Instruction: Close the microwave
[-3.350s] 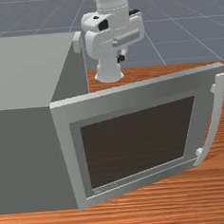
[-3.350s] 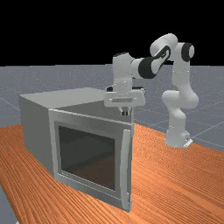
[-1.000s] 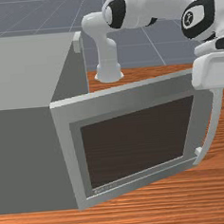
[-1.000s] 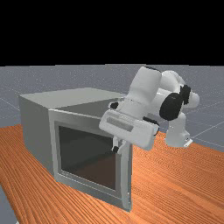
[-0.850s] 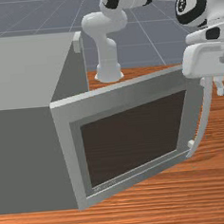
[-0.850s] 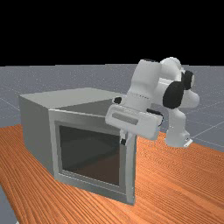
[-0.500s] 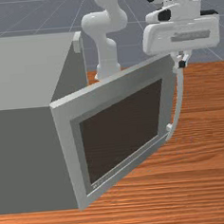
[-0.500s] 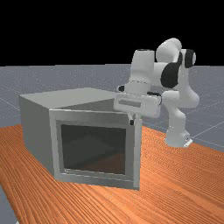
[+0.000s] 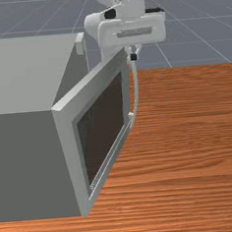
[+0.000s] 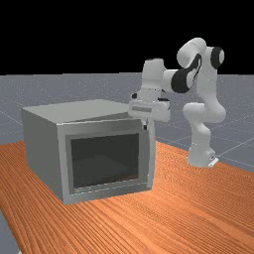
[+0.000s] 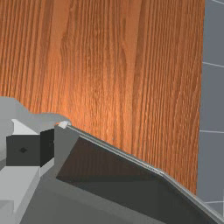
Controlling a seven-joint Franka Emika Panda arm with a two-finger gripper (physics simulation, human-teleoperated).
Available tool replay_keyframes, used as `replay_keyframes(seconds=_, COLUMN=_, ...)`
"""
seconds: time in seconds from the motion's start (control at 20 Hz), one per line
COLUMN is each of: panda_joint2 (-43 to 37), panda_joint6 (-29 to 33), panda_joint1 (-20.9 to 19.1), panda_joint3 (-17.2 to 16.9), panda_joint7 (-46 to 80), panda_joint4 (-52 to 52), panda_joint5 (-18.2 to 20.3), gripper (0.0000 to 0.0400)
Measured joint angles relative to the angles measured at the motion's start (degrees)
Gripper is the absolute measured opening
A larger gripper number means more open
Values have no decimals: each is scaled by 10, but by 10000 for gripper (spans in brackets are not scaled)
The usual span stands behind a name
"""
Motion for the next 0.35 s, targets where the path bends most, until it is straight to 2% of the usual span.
replay_keyframes(seconds=0.1, panda_joint2=-35, panda_joint6=3, panda_joint1=-16, panda_joint3=-18, panda_joint7=-22, panda_joint4=-40, panda_joint5=-2, gripper=0)
replay_keyframes(seconds=0.35, panda_joint2=-63, panda_joint6=2, panda_joint1=-18, panda_joint3=-56, panda_joint7=-61, panda_joint4=-69, panda_joint5=-15, gripper=0)
